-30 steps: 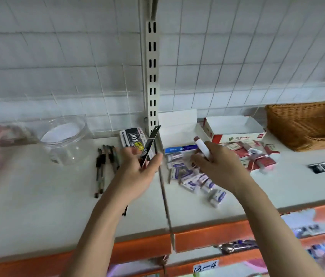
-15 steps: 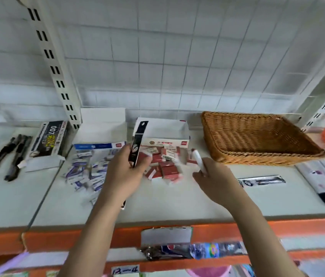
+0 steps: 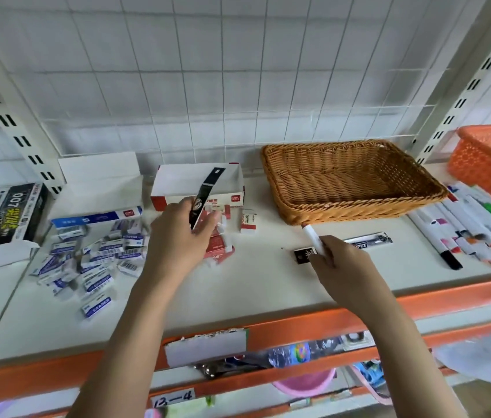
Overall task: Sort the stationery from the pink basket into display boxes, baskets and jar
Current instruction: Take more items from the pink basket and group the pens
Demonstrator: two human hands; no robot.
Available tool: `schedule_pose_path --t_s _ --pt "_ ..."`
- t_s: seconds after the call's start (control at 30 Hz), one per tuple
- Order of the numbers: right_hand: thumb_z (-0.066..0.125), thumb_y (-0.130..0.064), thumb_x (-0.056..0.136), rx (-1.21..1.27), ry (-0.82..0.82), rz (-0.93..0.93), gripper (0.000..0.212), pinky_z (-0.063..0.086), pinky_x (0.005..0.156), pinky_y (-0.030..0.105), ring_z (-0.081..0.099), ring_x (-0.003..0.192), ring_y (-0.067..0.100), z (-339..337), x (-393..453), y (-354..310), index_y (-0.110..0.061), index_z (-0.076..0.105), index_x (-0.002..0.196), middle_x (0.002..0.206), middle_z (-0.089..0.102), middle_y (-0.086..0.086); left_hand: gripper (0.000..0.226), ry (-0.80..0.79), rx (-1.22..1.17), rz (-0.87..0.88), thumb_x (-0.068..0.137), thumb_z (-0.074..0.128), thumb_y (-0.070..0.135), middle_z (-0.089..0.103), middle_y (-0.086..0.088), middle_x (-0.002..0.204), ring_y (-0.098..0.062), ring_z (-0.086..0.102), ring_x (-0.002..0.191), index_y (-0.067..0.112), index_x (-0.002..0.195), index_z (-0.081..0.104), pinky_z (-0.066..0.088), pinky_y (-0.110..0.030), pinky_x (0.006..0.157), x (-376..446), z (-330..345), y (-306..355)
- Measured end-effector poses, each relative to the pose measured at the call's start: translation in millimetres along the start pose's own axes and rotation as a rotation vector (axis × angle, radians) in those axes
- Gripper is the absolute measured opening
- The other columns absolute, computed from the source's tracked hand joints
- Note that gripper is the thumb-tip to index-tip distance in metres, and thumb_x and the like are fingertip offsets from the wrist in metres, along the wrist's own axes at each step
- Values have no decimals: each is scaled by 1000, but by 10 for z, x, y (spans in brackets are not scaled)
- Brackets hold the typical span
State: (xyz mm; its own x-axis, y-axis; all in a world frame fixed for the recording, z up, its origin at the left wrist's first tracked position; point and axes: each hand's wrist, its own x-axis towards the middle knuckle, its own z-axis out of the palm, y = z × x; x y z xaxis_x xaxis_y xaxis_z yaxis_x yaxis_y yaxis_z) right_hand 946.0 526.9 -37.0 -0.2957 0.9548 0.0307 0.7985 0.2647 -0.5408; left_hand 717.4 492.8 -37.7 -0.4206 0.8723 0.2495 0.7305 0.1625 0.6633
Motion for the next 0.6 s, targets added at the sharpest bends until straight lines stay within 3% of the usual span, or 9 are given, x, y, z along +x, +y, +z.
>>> schedule_pose_path --t_s 0.1,0.17,0.23,0.3,0.4,0.47,0.53,0.6 --pt "49 -11 92 9 18 4 30 33 52 16 33 52 9 -109 22 179 -16 35 66 56 37 -2 50 -101 41 45 80 35 69 58 12 82 -8 55 69 27 103 50 40 -27 59 -133 67 393" --pt "50 -13 93 -1 21 3 28 34 53 16 35 52 8 -218 50 347 -16 39 69 57 38 -4 44 -218 68 133 86 20 62 53 10 74 -8 48 63 29 103 43 34 -28 55 -240 226 657" --pt "50 -14 94 -22 25 -2 16 34 51 17 37 54 8 -351 75 559 -12 47 78 60 41 -5 18 -268 79 230 98 26 42 50 6 67 -12 47 58 26 97 36 29 -31 50 -324 488 828" --pt "50 -13 93 -27 31 18 7 31 50 21 50 62 14 -525 91 824 -9 53 89 65 48 -2 10 -288 62 289 97 39 21 59 -2 85 -21 56 78 20 106 42 39 -36 63 -360 806 965" --pt "51 -14 93 -16 38 52 15 45 63 34 64 78 30 -841 107 1201 -4 59 102 79 64 10 40 -343 79 355 93 45 8 51 -4 124 -21 47 113 16 132 45 38 -33 95 -358 1249 1237" --pt "50 -16 95 -1 86 36 23 49 72 39 64 84 34 -1045 117 1417 -5 60 113 90 69 16 45 -346 160 383 94 44 9 43 2 127 -18 41 118 22 138 42 35 -32 100 -333 1482 1464" --pt "47 -20 96 11 116 47 28 44 75 36 62 92 35 -1195 153 1602 -10 58 121 95 69 17 45 -324 323 402 95 43 11 41 5 129 -17 38 121 28 137 43 31 -33 101 -312 1663 1625" --pt "44 -18 97 7 118 54 22 39 69 36 58 89 36 -1278 217 1772 -8 59 110 89 67 17 47 -309 456 357 94 43 12 41 7 133 -18 34 125 31 137 43 27 -35 102 -318 1786 1695"
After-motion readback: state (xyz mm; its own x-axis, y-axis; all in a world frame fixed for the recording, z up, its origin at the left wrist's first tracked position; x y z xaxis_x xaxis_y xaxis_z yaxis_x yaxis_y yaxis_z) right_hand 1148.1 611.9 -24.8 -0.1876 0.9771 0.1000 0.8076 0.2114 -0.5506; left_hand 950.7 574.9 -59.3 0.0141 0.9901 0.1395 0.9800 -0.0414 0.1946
